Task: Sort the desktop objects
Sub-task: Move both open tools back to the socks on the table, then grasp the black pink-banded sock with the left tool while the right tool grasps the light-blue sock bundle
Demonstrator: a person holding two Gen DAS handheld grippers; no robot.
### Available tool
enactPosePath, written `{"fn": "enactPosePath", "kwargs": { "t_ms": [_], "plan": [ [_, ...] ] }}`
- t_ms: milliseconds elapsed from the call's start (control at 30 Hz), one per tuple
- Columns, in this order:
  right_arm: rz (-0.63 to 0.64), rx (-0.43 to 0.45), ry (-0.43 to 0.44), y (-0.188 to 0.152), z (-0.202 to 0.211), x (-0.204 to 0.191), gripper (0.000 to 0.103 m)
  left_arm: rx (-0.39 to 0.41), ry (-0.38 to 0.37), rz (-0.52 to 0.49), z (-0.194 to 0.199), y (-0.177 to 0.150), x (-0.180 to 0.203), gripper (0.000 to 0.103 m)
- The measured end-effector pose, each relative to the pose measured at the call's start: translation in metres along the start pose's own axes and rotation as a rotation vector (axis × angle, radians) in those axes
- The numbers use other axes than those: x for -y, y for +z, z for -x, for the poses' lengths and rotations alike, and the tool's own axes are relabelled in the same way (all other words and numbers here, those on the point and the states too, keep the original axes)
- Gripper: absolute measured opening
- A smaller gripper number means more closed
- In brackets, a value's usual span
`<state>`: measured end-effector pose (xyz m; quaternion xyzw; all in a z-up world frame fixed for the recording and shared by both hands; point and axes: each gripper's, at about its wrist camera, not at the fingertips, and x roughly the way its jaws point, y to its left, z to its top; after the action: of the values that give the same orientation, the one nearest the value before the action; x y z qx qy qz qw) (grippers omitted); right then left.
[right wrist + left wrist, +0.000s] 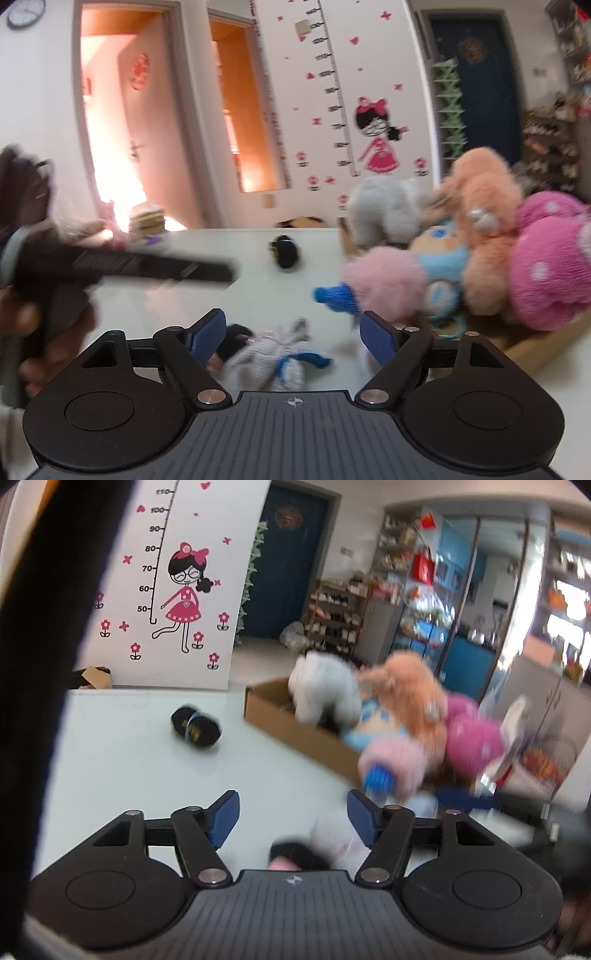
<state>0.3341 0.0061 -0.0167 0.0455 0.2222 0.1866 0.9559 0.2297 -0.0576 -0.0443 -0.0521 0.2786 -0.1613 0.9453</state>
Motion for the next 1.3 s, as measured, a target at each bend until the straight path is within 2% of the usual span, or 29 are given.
{"fn": "enactPosePath", "kwargs": {
  "t_ms": [200,267,533,767,833,900,967,1100,1300],
  "plan": [
    [0.029,-0.029,-0.117,-0.004,-0.003,0.0,0.085,-0.078,0.017,-0.121,-0.012,-0.013,0.0,0.064],
    [0.032,-0.035,-0.13,-0.004,-0.007,0.001,0.085,-0.098,0.008,-0.146,-0.015,-0.017,0.0,0.066],
    [0.076,-0.052,-0.202,-0.006,-0.02,0.002,0.086,-0.164,-0.024,-0.169,-0.029,-0.027,-0.005,0.068],
    [0.119,-0.078,-0.248,-0.007,-0.03,-0.002,0.087,-0.198,-0.012,-0.206,-0.042,-0.027,-0.009,0.057],
    [0.124,-0.089,-0.263,-0.006,-0.033,-0.003,0.087,-0.207,-0.01,-0.221,-0.047,-0.022,-0.006,0.049],
    [0.141,-0.108,-0.288,-0.006,-0.039,-0.006,0.083,-0.222,-0.022,-0.228,-0.053,-0.017,-0.002,0.041],
    [0.151,-0.135,-0.308,-0.005,-0.044,-0.006,0.064,-0.228,-0.029,-0.235,-0.058,-0.013,0.001,0.04],
    [0.107,-0.137,-0.288,-0.003,-0.048,0.0,0.061,-0.228,-0.036,-0.224,-0.067,-0.007,0.003,0.04],
    [-0.099,-0.068,-0.22,0.003,-0.042,0.024,0.056,-0.193,-0.072,-0.132,-0.079,0.01,-0.002,0.04]
  ]
}}
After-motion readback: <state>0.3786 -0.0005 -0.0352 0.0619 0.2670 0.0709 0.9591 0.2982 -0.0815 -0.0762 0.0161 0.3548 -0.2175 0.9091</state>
